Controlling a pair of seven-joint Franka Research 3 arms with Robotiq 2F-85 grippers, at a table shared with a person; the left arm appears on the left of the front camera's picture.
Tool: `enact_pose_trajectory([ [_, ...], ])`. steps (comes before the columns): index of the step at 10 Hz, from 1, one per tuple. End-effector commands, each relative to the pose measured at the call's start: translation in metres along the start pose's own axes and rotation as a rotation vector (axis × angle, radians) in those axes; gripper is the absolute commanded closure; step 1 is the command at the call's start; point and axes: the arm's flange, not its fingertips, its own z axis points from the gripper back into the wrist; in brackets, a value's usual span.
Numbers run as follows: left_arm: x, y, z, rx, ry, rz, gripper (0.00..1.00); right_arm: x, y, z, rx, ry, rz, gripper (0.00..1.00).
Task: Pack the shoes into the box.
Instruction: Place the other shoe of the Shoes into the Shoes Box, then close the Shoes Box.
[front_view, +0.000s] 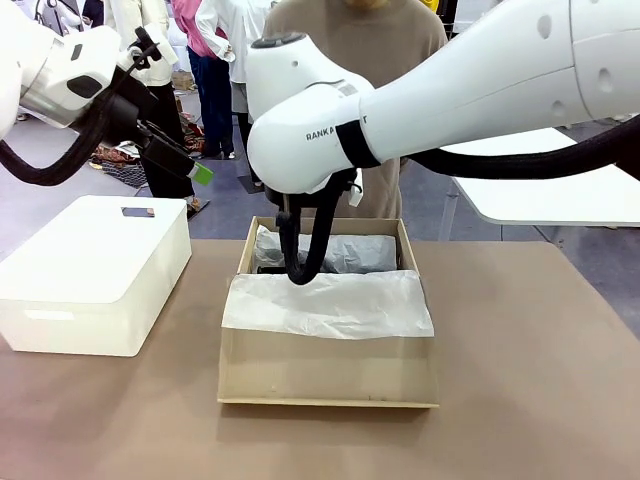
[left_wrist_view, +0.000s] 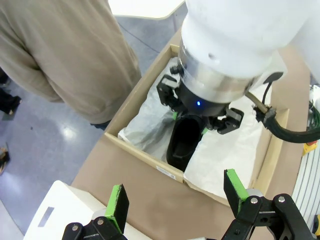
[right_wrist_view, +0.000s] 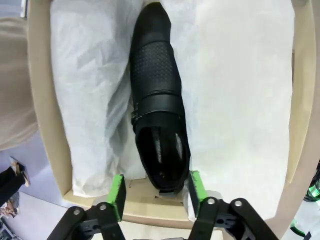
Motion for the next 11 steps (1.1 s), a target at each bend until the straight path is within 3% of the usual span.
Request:
enact_pose_trajectory([
  [1, 0.0, 0.001, 0.001, -0.019, -0.013, -0.005, 0.0, 0.01, 0.004, 0.016, -0.004, 0.002, -0.012, 0.0],
  [7, 0.0, 0.001, 0.001, -0.019, -0.013, -0.005, 0.0, 0.028, -0.009, 0.043, -0.026, 0.015, -0.001, 0.0],
  [8, 0.0, 0.001, 0.001, -0.019, -0.013, -0.005, 0.0, 0.011, 0.004, 0.03, -0.011, 0.015, -0.025, 0.0],
  [11, 0.0, 0.001, 0.001, -0.019, -0.013, -0.005, 0.0, 0.011, 0.004, 0.03, -0.011, 0.015, -0.025, 0.0],
])
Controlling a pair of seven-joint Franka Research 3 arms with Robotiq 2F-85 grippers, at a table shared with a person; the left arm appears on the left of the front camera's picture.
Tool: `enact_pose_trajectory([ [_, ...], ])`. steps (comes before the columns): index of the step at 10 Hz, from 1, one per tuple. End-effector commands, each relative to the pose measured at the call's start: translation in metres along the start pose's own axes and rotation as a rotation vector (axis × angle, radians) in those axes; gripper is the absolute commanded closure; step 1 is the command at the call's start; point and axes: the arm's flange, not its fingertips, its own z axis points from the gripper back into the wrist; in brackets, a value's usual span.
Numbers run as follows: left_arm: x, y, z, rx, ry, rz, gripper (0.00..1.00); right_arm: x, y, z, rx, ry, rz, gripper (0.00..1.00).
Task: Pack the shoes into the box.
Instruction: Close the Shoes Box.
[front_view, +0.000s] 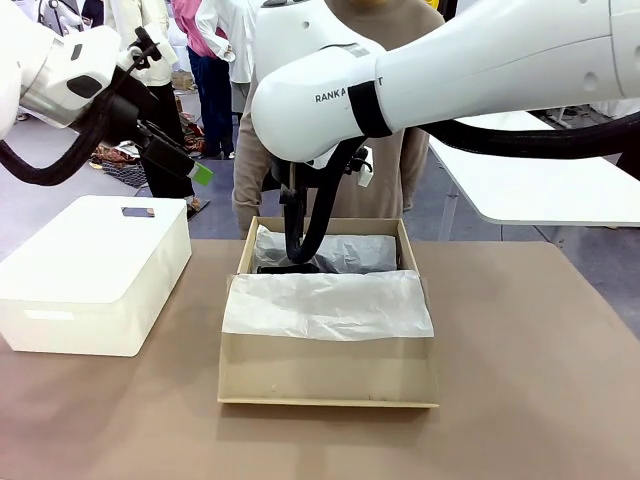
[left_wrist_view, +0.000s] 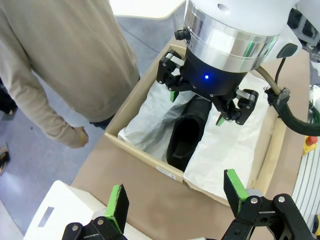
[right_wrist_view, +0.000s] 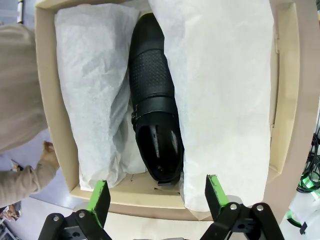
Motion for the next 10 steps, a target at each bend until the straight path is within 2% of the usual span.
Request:
enact_pose_trajectory([
  [1, 0.0, 0.001, 0.001, -0.019, -0.013, -0.005, 0.0, 0.0, 0.0, 0.003, 0.003, 0.001, 0.0, 0.0],
  [5, 0.0, 0.001, 0.001, -0.019, -0.013, -0.005, 0.0, 0.052, 0.002, 0.041, 0.027, -0.009, 0.23, 0.0],
  [7, 0.0, 0.001, 0.001, -0.019, -0.013, -0.005, 0.0, 0.086, 0.002, 0.055, 0.06, -0.009, 0.418, 0.0],
  [10, 0.0, 0.001, 0.001, -0.019, -0.013, -0.005, 0.0, 0.145, 0.012, 0.066, 0.028, 0.017, 0.683, 0.0],
])
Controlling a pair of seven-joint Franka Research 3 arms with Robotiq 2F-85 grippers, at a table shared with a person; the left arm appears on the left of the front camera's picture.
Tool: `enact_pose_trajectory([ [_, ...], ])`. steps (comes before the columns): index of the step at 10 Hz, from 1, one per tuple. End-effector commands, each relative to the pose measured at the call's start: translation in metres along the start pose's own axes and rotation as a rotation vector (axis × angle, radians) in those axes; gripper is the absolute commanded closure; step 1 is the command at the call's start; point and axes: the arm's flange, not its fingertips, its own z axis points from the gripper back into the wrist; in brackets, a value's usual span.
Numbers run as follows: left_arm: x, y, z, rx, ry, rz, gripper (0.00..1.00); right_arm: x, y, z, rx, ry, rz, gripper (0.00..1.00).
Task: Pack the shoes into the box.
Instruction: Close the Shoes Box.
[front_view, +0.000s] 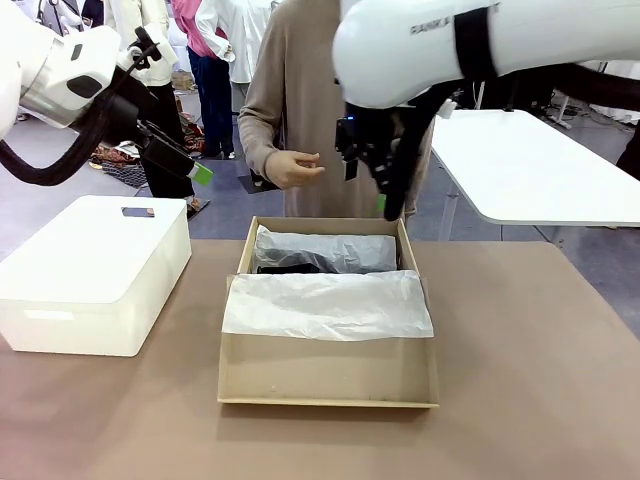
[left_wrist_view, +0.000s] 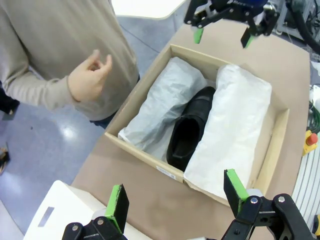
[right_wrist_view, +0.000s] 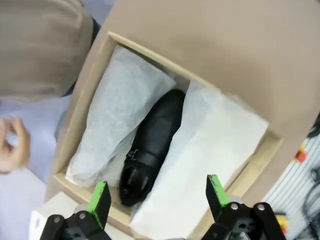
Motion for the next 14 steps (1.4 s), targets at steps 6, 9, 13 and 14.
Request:
enact_pose_trajectory([
  [6, 0.0, 0.001, 0.001, -0.019, -0.013, -0.005, 0.0, 0.118, -0.047, -0.023, -0.104, -0.004, 0.493, 0.0],
  [9, 0.0, 0.001, 0.001, -0.019, -0.013, -0.005, 0.0, 0.146, -0.061, -0.031, -0.137, 0.045, 0.543, 0.0],
  [13, 0.0, 0.001, 0.001, -0.019, -0.013, -0.005, 0.0, 0.142, -0.05, -0.031, -0.136, 0.023, 0.526, 0.0],
  [14, 0.0, 0.001, 0.001, -0.019, -0.013, -0.005, 0.0, 0.142, -0.05, -0.031, -0.136, 0.023, 0.526, 0.0],
])
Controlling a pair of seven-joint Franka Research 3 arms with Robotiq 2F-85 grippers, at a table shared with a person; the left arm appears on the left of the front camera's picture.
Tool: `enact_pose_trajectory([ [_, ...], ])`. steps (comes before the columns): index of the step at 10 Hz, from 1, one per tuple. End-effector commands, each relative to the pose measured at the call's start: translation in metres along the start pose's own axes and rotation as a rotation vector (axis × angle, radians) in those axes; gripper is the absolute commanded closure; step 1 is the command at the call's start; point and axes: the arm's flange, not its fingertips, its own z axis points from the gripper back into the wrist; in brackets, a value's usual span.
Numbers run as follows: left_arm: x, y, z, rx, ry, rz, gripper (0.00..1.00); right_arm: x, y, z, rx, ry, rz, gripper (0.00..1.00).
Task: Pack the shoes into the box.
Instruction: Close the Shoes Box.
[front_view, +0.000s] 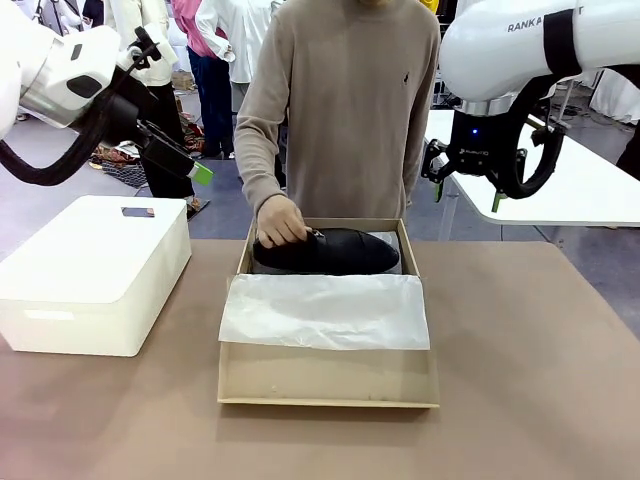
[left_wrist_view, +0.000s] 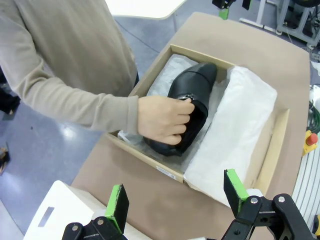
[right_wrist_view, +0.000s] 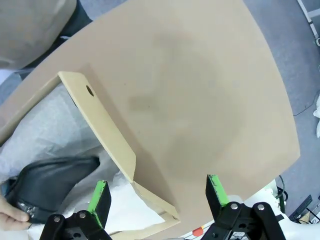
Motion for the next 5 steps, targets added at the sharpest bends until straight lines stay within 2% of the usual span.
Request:
enact_pose_trajectory([
  [1, -0.0003, 0.0014, 0.0005, -0.019, -0.013, -0.005, 0.0, 0.0015, 0.0014, 0.0028, 0.006, -0.016, -0.002, 0.0],
  [5, -0.0003, 0.0014, 0.0005, -0.019, -0.013, -0.005, 0.0, 0.0015, 0.0014, 0.0028, 0.006, -0.016, -0.002, 0.0],
])
